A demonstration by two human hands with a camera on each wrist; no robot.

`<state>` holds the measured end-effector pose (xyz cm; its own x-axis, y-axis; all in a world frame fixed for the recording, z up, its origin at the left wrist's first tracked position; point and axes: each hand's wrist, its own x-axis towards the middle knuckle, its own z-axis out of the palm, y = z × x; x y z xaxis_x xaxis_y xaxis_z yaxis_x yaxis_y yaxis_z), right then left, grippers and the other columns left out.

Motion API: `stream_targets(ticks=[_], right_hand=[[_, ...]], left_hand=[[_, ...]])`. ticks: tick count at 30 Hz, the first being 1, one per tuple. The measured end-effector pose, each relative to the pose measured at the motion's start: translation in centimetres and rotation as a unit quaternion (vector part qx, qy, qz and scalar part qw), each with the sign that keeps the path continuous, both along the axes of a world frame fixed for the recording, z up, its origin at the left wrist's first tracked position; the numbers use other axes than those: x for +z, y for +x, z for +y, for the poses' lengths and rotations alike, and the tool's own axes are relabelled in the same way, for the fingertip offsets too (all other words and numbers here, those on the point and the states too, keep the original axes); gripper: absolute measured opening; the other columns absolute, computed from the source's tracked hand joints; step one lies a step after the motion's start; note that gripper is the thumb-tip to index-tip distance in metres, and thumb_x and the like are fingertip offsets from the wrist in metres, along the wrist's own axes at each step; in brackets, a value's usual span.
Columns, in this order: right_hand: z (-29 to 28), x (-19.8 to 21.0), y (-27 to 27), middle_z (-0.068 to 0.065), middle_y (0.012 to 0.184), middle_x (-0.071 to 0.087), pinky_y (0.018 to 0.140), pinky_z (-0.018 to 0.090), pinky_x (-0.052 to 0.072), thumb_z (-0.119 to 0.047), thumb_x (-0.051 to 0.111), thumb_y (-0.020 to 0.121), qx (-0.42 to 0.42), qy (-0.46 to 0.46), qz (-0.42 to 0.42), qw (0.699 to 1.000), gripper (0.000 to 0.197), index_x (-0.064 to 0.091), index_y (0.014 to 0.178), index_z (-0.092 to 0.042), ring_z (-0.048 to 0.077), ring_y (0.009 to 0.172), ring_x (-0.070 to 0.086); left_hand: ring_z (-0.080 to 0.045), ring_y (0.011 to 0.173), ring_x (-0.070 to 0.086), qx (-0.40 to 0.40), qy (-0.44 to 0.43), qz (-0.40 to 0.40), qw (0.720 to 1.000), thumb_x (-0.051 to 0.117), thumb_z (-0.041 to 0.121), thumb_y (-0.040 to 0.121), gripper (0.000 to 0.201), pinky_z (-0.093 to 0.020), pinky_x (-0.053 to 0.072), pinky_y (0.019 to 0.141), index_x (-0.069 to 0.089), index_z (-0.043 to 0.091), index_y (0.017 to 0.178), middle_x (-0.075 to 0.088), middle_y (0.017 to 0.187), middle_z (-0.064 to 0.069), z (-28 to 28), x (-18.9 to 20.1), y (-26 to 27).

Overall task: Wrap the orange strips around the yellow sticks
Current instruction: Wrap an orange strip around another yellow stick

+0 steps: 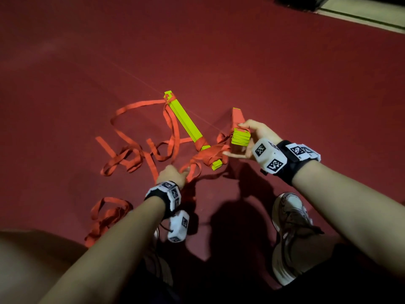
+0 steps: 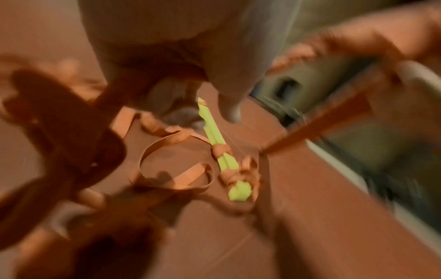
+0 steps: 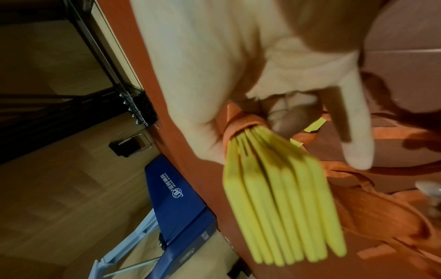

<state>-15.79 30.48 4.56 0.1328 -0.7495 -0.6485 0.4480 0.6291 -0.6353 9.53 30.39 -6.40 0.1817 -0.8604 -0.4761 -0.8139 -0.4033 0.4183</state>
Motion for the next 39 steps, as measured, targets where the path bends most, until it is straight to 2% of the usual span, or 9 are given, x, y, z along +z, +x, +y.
stream_targets(ticks=[3,5,11,19,22,26,31,34,39], right_hand=[[-0.1,-0.4,0.5,0.011,0.090,0.062,0.083,0.059,0.058,-0.019,0.063,0.078,0.012,0.003,0.002,1.000,0.010,0.057,0.083,-0.013,0.030,0.084,0.064],[0.1,-0.6,0.8,0.011,0.087,0.064,0.069,0.048,0.062,-0.019,0.056,0.087,0.022,-0.002,0.019,1.000,0.006,0.057,0.083,-0.015,0.028,0.075,0.067],[1.0,-0.1,1.3,0.000,0.046,0.054,0.037,0.019,0.045,-0.017,0.040,0.102,0.030,-0.020,0.055,0.998,0.025,0.047,0.079,-0.015,0.012,0.034,0.053],[1.0,0.1,0.5,0.002,0.048,0.059,0.040,0.020,0.049,-0.017,0.042,0.103,0.023,-0.023,0.091,0.995,0.030,0.051,0.074,-0.011,0.014,0.039,0.059],[0.8,1.0,0.1,0.007,0.051,0.062,0.039,0.020,0.047,-0.018,0.041,0.103,0.018,-0.026,0.082,0.996,0.032,0.052,0.076,-0.006,0.018,0.039,0.060],[1.0,1.0,-0.3,0.017,0.060,0.064,0.039,0.024,0.050,-0.017,0.038,0.103,0.005,-0.022,0.041,0.999,0.032,0.053,0.080,-0.001,0.027,0.048,0.066],[1.1,1.0,0.5,0.015,0.061,0.065,0.037,0.026,0.050,-0.016,0.040,0.101,-0.003,-0.014,0.035,0.999,0.023,0.050,0.084,-0.006,0.028,0.049,0.067],[1.0,0.8,0.6,0.010,0.057,0.064,0.038,0.022,0.048,-0.015,0.040,0.101,-0.008,-0.023,0.054,0.998,0.024,0.051,0.081,-0.009,0.023,0.045,0.065],[1.3,0.4,0.8,0.005,0.054,0.063,0.038,0.019,0.045,-0.017,0.038,0.101,0.013,-0.031,0.062,0.998,0.029,0.054,0.079,-0.008,0.017,0.041,0.060]], left_hand=[[-0.019,0.073,0.070,0.022,0.077,0.280,0.957,0.084,0.032,0.080,0.033,-0.035,0.052,0.070,0.070,0.008,0.098,0.077,0.081,-0.003,-0.5,0.3,-0.3],[-0.014,0.091,0.071,-0.037,0.152,0.417,0.895,0.076,0.016,0.085,0.022,-0.031,0.045,0.074,0.068,0.016,0.106,0.077,0.095,0.001,0.1,2.1,-1.8],[-0.008,0.085,0.059,-0.085,0.277,0.501,0.815,0.061,0.021,0.071,0.014,-0.030,0.041,0.080,0.069,0.024,0.082,0.066,0.090,0.008,0.1,5.7,-3.4],[-0.010,0.058,0.067,-0.395,0.212,0.216,0.867,0.068,0.007,0.095,0.026,-0.026,0.051,0.063,0.069,0.007,0.120,0.078,0.087,-0.002,1.6,4.5,-4.5],[-0.032,0.096,0.072,-0.321,0.036,-0.027,0.946,0.063,0.036,0.099,0.036,-0.035,0.054,0.081,0.066,0.011,0.124,0.073,0.112,-0.013,2.1,3.1,-3.8],[-0.040,0.113,0.064,-0.162,-0.058,-0.167,0.971,0.062,0.046,0.094,0.044,-0.043,0.051,0.089,0.060,0.013,0.124,0.066,0.121,-0.017,0.6,2.3,1.2],[-0.028,0.107,0.064,-0.130,0.081,0.104,0.983,0.081,0.029,0.066,0.044,-0.035,0.050,0.096,0.067,0.019,0.106,0.068,0.116,-0.010,-0.3,1.5,2.1],[-0.017,0.100,0.066,-0.166,0.133,0.286,0.934,0.069,0.007,0.087,0.025,-0.021,0.049,0.084,0.069,0.013,0.111,0.073,0.110,-0.010,0.8,3.6,-1.0],[-0.026,0.078,0.061,-0.116,0.002,0.399,0.910,0.073,0.015,0.089,0.012,-0.049,0.052,0.089,0.065,0.023,0.087,0.063,0.071,-0.003,0.9,4.7,-5.8]])
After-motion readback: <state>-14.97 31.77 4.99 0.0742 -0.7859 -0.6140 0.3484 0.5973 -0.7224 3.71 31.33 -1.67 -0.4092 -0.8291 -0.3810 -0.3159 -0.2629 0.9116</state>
